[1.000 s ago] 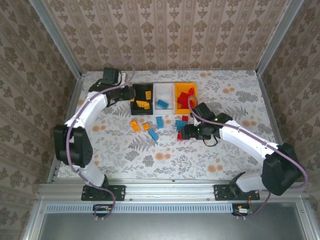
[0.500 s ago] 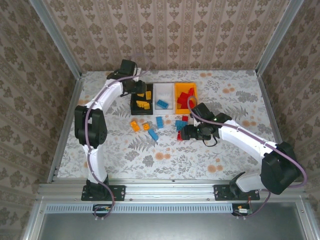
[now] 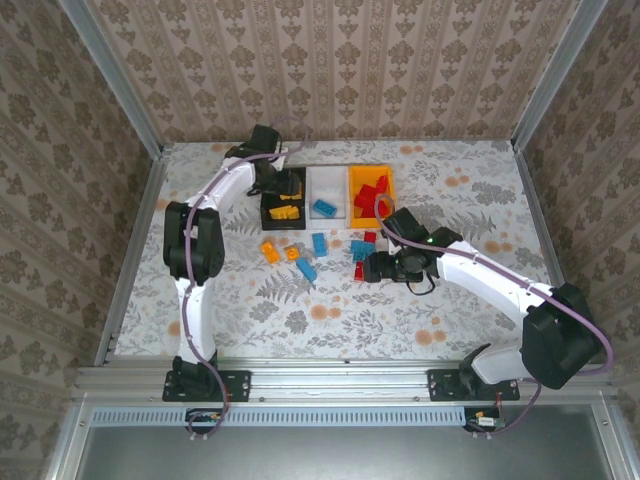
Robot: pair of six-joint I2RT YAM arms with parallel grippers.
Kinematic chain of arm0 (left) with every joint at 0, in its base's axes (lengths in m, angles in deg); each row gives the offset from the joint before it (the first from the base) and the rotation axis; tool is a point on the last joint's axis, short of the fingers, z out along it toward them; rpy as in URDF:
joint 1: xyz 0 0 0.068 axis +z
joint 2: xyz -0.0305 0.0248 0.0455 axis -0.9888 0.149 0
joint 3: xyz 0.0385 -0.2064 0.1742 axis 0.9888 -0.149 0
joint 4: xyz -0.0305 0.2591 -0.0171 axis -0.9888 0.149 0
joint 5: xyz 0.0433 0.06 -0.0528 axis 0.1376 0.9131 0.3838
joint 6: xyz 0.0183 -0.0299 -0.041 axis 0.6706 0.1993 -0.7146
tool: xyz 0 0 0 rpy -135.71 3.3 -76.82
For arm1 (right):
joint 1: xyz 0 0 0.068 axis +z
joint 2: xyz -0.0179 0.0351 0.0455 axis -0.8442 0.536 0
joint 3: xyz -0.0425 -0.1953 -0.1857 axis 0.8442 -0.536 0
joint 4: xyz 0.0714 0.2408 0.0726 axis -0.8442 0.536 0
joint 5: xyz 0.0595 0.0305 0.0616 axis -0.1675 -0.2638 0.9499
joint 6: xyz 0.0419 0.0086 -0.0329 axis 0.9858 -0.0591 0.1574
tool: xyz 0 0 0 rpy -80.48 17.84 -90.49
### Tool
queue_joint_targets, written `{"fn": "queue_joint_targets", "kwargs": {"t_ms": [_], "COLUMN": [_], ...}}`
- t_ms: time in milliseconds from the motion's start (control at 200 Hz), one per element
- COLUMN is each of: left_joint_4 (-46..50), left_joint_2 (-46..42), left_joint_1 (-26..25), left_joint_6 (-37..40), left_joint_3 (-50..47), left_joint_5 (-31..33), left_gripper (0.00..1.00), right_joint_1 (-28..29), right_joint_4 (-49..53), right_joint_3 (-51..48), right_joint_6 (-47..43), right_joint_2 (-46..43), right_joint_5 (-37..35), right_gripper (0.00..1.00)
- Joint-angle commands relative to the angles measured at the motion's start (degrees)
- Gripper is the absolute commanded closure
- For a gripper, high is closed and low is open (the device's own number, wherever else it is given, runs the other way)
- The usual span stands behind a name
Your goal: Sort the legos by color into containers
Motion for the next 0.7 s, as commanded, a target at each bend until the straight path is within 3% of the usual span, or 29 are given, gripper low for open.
{"fn": "queue_joint_targets", "kwargs": {"t_ms": [0,170,695], "left_joint_4": [1.4,-2.0,-8.0], "left_joint_2": [-2.6,-11.9,-46.5], "left_joint_1": [0.2,0.2,-1.8], "left_joint_6": [0.3,-1.3,-6.1], "left_joint_3": [0.7,-6.4,-39.6], "left_joint_5": [0.1,-0.6,-0.8], "left_gripper": [0.31,0.26,0.17], "right_joint_1": [0.4,0.9,6.3], "right_joint_4": [1.4,0.5,-0.5], "right_joint_3": [-0.8,0.2,10.9], "right_joint_6": [1.0,1.5,0.9], "right_joint_2": [-0.7,0.5,18.7], "right_joint_5": [-0.9,-0.9,-2.1], "right_gripper": [0.21,0.21,0.22]}}
